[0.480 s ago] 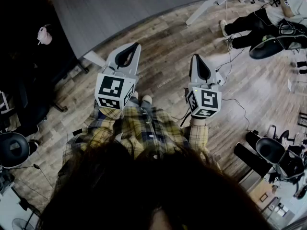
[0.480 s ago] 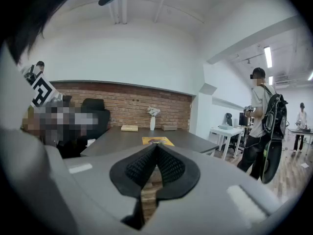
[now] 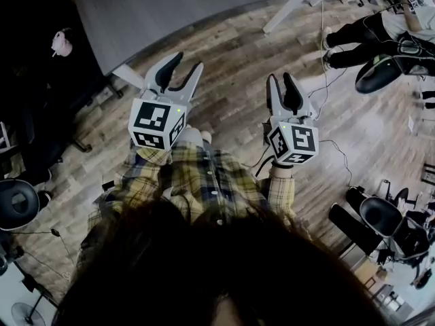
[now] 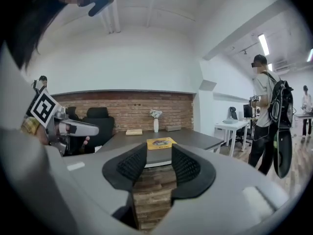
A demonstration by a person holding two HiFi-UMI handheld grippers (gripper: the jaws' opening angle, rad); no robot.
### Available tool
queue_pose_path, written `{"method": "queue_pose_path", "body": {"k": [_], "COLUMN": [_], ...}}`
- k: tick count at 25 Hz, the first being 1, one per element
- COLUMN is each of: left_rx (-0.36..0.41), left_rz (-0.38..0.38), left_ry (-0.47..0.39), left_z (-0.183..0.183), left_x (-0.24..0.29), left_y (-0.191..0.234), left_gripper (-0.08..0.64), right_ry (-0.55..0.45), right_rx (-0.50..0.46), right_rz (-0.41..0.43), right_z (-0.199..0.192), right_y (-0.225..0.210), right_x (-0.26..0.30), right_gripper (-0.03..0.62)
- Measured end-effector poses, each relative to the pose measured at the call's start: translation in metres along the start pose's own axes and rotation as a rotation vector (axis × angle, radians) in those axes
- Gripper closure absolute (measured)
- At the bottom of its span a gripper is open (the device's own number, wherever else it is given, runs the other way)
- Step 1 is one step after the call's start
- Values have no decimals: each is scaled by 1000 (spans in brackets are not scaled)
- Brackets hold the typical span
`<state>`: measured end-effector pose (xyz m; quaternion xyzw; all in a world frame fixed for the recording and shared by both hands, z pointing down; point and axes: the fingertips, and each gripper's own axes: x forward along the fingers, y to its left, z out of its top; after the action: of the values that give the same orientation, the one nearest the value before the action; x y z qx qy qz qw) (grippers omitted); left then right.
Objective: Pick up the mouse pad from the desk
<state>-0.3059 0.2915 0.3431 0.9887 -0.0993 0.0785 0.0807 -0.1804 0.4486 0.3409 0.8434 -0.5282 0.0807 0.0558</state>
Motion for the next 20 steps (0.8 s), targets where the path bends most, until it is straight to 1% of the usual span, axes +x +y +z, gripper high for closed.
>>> {"method": "queue_pose_path", "body": {"k": [3,4,6,9,12,16,20], "left_rx": [-18,-23,-25,-20,-16,-25,-31], "left_rz": [4,3,0,10,22,30,24], "left_ry": [14,18,22,26,39,45,36], "left_z": [-10,-11,-12,-9,-8,-7,9], "left_x": [2,2,5,13,32,78,119], "left_y": [10,12,11,0,-3,22,42], "left_gripper": [320,307,267,234,212,196,181], "right_ry": [8,11,16,21,27,33,27], "right_rx": [21,25,34,48,62,72,75], "right_rz": [16,22,34,64,81,84,87], "right_z": [-8,-10,-11,-12,-16,-16,-2], "right_y": [3,5,5,-5,-22,-45,-65], "right_x": [6,7,8,8,20,64,103], "right_gripper": [390,364,338,306,298,284,277]}}
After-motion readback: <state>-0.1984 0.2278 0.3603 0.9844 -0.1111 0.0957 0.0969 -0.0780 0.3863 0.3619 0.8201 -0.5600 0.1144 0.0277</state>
